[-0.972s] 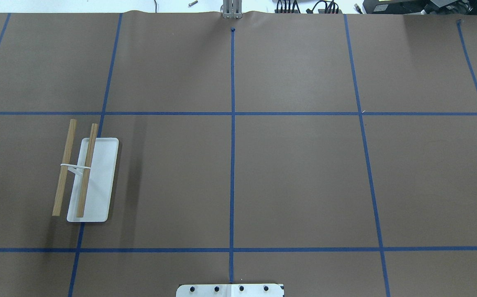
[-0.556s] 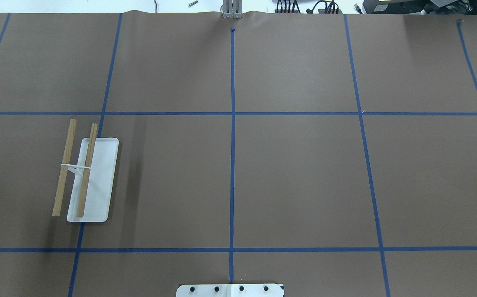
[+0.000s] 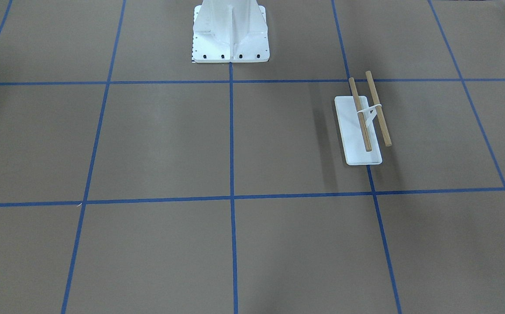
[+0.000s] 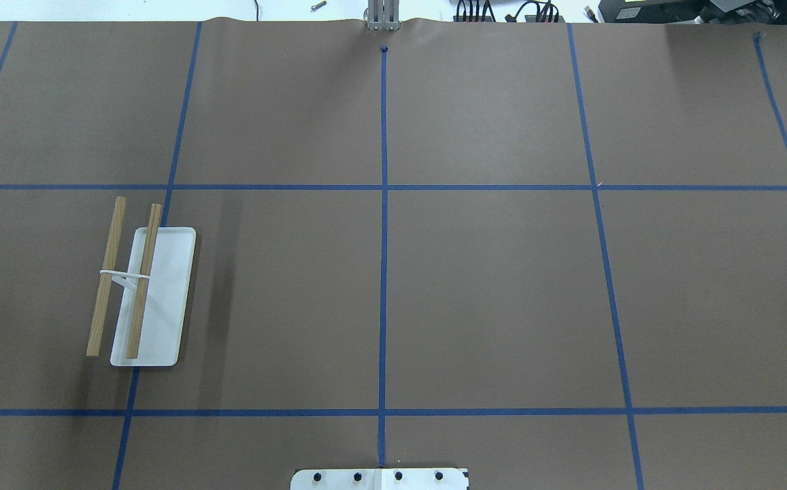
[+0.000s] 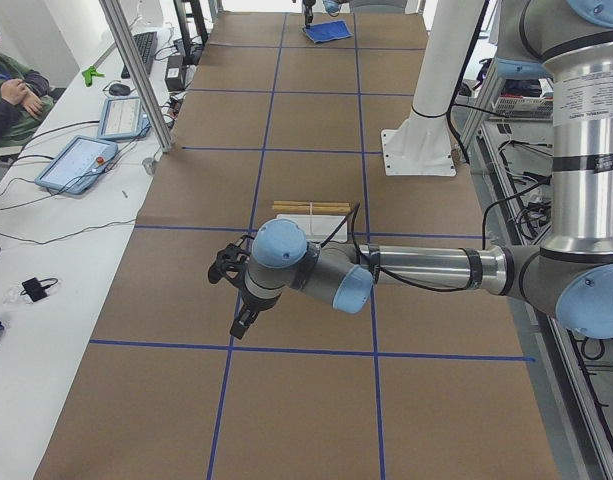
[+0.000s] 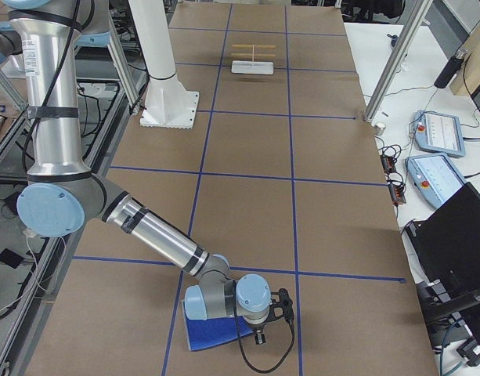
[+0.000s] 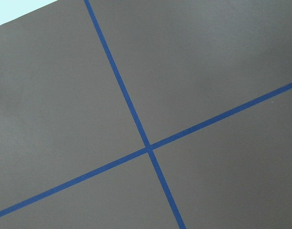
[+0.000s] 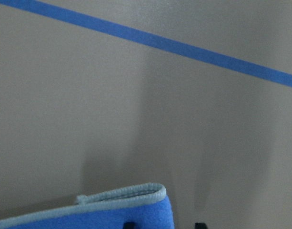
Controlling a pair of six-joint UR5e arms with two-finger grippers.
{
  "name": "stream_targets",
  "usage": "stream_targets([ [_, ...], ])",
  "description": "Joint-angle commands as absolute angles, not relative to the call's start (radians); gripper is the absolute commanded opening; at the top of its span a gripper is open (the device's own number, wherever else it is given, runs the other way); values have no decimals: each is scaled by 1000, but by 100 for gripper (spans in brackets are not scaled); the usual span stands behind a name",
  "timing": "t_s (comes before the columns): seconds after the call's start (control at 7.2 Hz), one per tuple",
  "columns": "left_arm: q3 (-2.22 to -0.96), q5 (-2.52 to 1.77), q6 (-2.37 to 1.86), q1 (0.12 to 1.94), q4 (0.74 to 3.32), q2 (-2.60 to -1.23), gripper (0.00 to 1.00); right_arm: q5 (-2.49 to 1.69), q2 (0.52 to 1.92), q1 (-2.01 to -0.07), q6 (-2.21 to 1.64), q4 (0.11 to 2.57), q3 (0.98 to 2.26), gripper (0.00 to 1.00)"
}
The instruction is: Hang towel on rack
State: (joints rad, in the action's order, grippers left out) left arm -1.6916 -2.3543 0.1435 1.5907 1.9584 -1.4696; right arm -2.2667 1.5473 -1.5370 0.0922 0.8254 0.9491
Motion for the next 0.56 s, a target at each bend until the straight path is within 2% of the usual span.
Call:
stream_targets([
  [0.0,-1690,-2353,143,1591,1959,-1471,99,-2276,1546,-1537,83,824,943,0],
  [0.42,-1689,-2353,140,1589,1957,-1471,99,-2357,1543,-1537,81,828,989,0],
])
